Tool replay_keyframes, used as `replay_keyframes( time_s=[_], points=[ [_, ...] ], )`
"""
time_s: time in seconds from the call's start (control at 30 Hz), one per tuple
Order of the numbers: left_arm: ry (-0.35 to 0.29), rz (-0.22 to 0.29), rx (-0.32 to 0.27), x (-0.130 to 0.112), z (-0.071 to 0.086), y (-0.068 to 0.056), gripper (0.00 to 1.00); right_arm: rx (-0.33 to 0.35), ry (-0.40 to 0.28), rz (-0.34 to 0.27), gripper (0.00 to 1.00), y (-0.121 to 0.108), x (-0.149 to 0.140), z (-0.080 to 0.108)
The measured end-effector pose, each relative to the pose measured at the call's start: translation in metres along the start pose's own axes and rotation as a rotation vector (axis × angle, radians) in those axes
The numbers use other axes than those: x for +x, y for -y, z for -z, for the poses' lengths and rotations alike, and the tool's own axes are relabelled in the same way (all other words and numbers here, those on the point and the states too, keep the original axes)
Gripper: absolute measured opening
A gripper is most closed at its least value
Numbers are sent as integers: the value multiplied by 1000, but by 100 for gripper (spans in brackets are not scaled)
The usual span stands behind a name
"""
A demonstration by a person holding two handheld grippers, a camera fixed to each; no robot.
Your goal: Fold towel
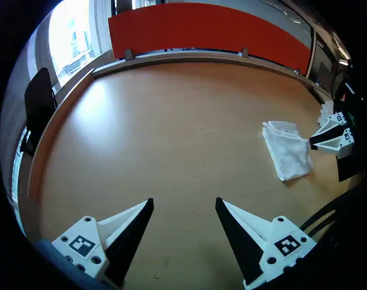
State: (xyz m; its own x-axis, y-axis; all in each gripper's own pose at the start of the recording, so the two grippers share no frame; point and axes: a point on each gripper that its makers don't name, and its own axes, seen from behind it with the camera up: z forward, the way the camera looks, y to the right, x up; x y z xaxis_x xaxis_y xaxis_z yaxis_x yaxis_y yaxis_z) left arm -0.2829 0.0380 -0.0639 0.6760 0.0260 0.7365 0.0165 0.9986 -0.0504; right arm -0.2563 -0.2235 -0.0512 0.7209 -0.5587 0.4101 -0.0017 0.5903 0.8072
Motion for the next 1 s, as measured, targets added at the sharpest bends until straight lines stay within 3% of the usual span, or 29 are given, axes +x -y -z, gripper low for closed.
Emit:
replay_keyframes(
  time_s=[0.17, 0.3, 0.37, 0.7, 1.0],
  points=[
    [-1, 2, 3, 0, 1, 2, 95, 1, 1, -4, 38, 2, -2, 2],
    [-4, 5, 3, 0, 2, 2, 95, -6, 8, -15, 61, 2, -7, 4],
    [-5, 5, 3, 0, 2, 2, 95, -10, 10, -21, 66, 2, -9, 5],
    [-7, 3, 1, 1, 3, 1, 95, -25, 31, -45, 66, 2, -24, 8],
    [-6, 3, 1, 0, 3, 2, 95, -47, 80, -61, 66, 0, -54, 11]
  ],
)
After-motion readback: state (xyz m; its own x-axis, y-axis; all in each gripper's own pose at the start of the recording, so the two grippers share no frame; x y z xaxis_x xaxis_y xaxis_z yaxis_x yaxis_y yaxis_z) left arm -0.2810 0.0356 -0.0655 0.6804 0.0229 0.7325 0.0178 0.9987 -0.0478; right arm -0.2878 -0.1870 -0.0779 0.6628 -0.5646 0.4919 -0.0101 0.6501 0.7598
